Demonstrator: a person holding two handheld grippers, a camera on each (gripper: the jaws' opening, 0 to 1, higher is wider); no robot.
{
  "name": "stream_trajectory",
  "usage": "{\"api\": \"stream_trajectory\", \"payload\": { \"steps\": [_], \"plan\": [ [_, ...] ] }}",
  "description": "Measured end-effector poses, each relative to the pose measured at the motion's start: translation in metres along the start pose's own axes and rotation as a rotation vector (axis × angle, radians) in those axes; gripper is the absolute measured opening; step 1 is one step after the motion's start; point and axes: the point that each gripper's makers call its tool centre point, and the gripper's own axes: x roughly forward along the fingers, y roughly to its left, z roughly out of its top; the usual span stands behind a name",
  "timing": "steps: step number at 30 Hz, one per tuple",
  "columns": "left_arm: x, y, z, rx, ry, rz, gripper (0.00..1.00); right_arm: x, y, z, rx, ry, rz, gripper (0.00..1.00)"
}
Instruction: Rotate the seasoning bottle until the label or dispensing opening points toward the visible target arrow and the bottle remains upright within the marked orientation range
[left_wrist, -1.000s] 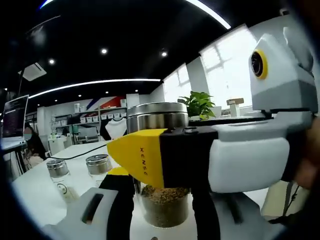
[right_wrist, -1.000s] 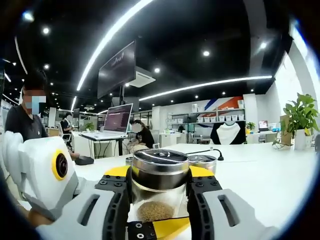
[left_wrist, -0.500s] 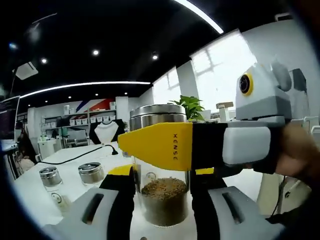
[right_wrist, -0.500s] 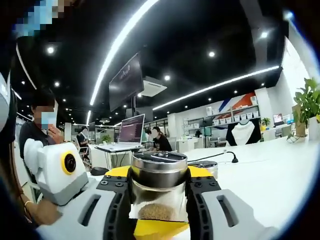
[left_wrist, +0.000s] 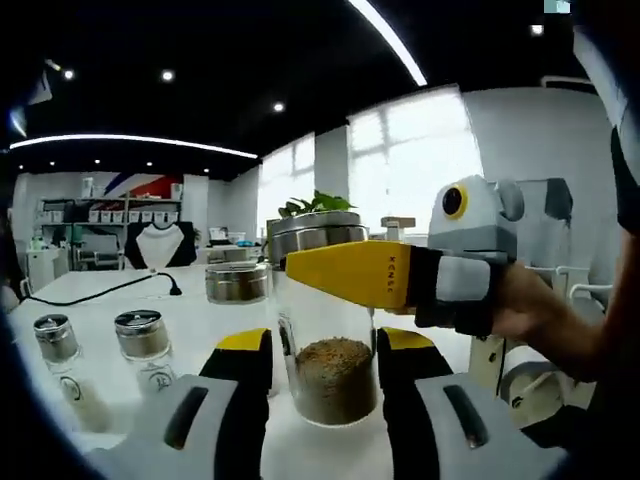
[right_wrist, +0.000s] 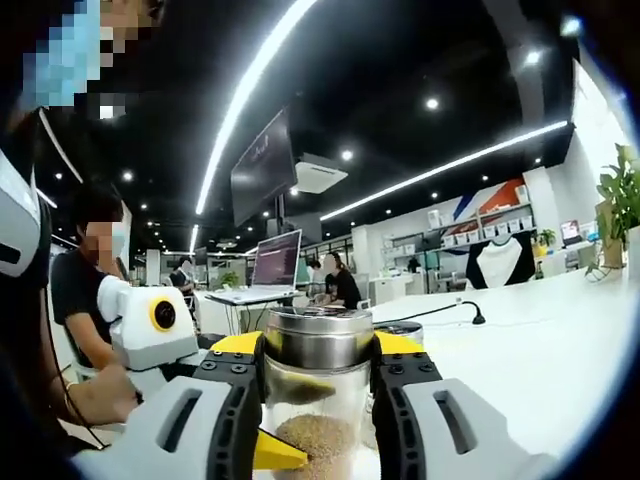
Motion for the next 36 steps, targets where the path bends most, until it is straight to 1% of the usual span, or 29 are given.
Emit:
{"api": "stream_trajectory", "payload": {
  "steps": [1, 2, 3, 4, 5, 7, 9, 10, 11, 12, 14, 17, 19, 20, 22, 23, 25, 28, 30, 31, 32, 33, 36],
  "plan": [
    [0.001, -0.002, -0.001, -0.003, 0.007, -0.024, 0.45, 0.000, 0.000, 0.000, -0.003, 0.002, 0.004, 0.39],
    [0.001, -0.008, -0.003, -0.007, 0.028, -0.076, 0.45, 0.000, 0.001, 0.000, -0.010, 0.004, 0.011, 0.39],
    [0.001, -0.009, -0.003, -0.016, 0.023, -0.108, 0.45, 0.000, 0.003, 0.000, -0.012, 0.007, 0.016, 0.39],
    [0.001, -0.008, -0.001, -0.023, 0.007, -0.112, 0.45, 0.000, 0.005, 0.000, -0.014, 0.008, 0.021, 0.39],
    [0.001, -0.008, 0.000, -0.024, 0.003, -0.131, 0.45, 0.000, 0.008, 0.000, -0.015, 0.008, 0.033, 0.39],
    [0.001, -0.009, 0.001, -0.014, 0.003, -0.148, 0.45, 0.001, 0.012, 0.001, -0.012, 0.003, 0.047, 0.39],
    [0.001, -0.010, 0.001, 0.014, 0.015, -0.177, 0.46, 0.001, 0.016, 0.002, -0.004, -0.003, 0.064, 0.39],
    [0.000, -0.012, 0.000, 0.037, 0.030, -0.204, 0.46, 0.001, 0.018, 0.003, 0.000, -0.006, 0.072, 0.39],
    [0.000, -0.013, -0.001, 0.049, 0.040, -0.217, 0.47, 0.002, 0.020, 0.003, -0.003, -0.006, 0.077, 0.39],
    [0.001, -0.014, -0.002, 0.054, 0.056, -0.226, 0.48, 0.002, 0.022, 0.004, -0.009, -0.004, 0.085, 0.39],
    [0.001, -0.014, -0.002, 0.073, 0.064, -0.237, 0.50, 0.002, 0.025, 0.005, -0.024, -0.007, 0.101, 0.39],
    [0.001, -0.018, -0.001, 0.097, 0.067, -0.271, 0.50, 0.001, 0.027, 0.006, -0.019, -0.009, 0.116, 0.39],
    [0.001, -0.021, -0.002, 0.109, 0.087, -0.285, 0.51, 0.001, 0.028, 0.007, -0.010, -0.015, 0.125, 0.39],
    [0.001, -0.022, -0.002, 0.112, 0.089, -0.287, 0.54, 0.001, 0.029, 0.008, -0.004, -0.017, 0.132, 0.39],
    [0.003, -0.029, -0.005, 0.125, 0.099, -0.322, 0.60, 0.000, 0.029, 0.010, 0.012, -0.025, 0.139, 0.39],
    [0.004, -0.029, -0.006, 0.119, 0.100, -0.318, 0.60, 0.000, 0.030, 0.010, 0.018, -0.024, 0.148, 0.39],
    [0.005, -0.030, -0.006, 0.114, 0.093, -0.318, 0.59, 0.000, 0.031, 0.010, 0.024, -0.023, 0.156, 0.39],
    [0.006, -0.034, -0.002, 0.093, 0.068, -0.345, 0.58, -0.001, 0.033, 0.008, 0.031, -0.020, 0.163, 0.39],
    [0.007, -0.032, -0.001, 0.072, 0.061, -0.345, 0.53, -0.002, 0.034, 0.007, 0.028, -0.015, 0.168, 0.39],
    [0.007, -0.032, -0.002, 0.075, 0.061, -0.348, 0.51, -0.002, 0.034, 0.007, 0.030, -0.015, 0.169, 0.39],
    [0.007, -0.034, 0.000, 0.045, 0.053, -0.364, 0.50, -0.002, 0.034, 0.008, 0.026, -0.015, 0.167, 0.39],
    [0.006, -0.033, 0.001, 0.028, 0.045, -0.360, 0.50, -0.002, 0.034, 0.008, 0.029, -0.016, 0.170, 0.39],
    [0.007, -0.033, 0.006, 0.014, 0.015, -0.348, 0.49, -0.004, 0.032, 0.012, 0.033, -0.028, 0.174, 0.39]
  ]
}}
